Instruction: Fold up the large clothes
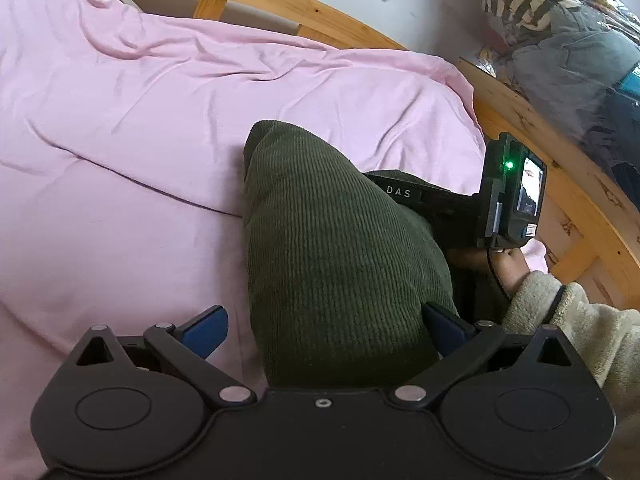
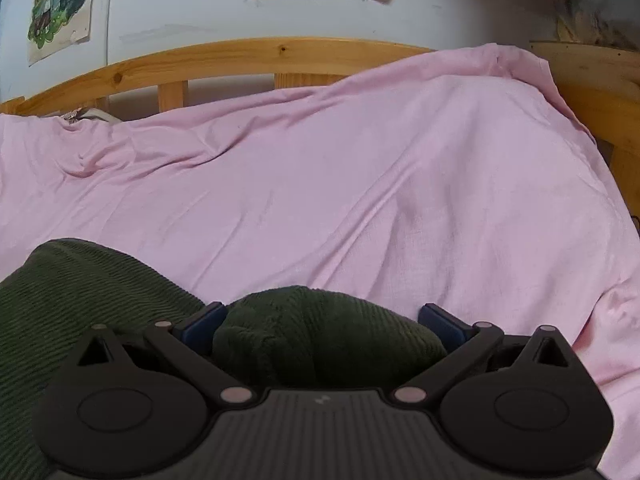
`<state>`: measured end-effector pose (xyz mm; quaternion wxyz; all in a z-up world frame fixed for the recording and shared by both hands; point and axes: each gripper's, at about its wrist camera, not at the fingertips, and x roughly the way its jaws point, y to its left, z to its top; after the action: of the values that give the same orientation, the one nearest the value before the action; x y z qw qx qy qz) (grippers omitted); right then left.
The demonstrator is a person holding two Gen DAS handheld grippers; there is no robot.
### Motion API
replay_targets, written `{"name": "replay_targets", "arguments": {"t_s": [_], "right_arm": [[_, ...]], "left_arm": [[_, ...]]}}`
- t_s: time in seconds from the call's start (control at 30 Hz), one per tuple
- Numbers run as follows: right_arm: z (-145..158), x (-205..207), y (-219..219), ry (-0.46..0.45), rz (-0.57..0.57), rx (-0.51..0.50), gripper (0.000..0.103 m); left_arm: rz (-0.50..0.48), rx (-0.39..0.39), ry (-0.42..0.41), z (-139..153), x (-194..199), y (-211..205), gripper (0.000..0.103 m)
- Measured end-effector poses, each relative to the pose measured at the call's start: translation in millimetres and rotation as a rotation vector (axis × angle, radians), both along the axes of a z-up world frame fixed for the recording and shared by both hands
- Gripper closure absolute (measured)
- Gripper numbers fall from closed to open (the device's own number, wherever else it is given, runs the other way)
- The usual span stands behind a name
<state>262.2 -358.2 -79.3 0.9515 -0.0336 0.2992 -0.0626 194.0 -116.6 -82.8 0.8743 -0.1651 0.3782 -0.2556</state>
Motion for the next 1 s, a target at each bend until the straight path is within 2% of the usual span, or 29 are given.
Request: {"name": "replay_targets", "arguments": {"t_s": [0.07,0.17,0.27,0.37,0.5,0.57,0.63,0.7,0.83,1.0], "right_arm": [[4,-4,4,-0.006,-0.012,-0.006,0.001],[29,-12,10,0.029,-0.046,0.022,0.0],[64,-43,22,-0.078,-0.078,0.079,0.0],[76,-63,45,-0.103,-0.012,0.052,0.0],[61,-74,76,-0.081,0.083,-0.064,0.0],[46,-81,85,-0.124,0.089,-0.122,0.0],[30,-92,89,-0.206,0.079,-0.156,0.0],[17,-93,86,-0.24,0.059,-0.113,0.0],[4,-82,67,-0.216,0.039,-0.008,0.0],[7,-82,63,-0.212,0.034,0.002,0.0]], "left_arm": [[0.003,-0.008,0.008,-1,-1,1,0.001],[0.011,-0.047,0.022,-1,-5,12,0.001],[0.024,-0.076,0.014,1,-11,24,0.001],[-0.001,-0.076,-0.016,2,-18,29,0.001],[-0.053,-0.079,0.009,-1,-28,31,0.001],[-0.069,-0.062,0.009,-1,-34,31,0.001],[-0.08,-0.044,0.003,-1,-40,33,0.001],[-0.083,-0.042,0.005,0,-45,37,0.001],[-0.063,-0.048,0.016,4,-48,48,0.001],[0.003,-0.065,0.009,10,-48,56,0.001]]}}
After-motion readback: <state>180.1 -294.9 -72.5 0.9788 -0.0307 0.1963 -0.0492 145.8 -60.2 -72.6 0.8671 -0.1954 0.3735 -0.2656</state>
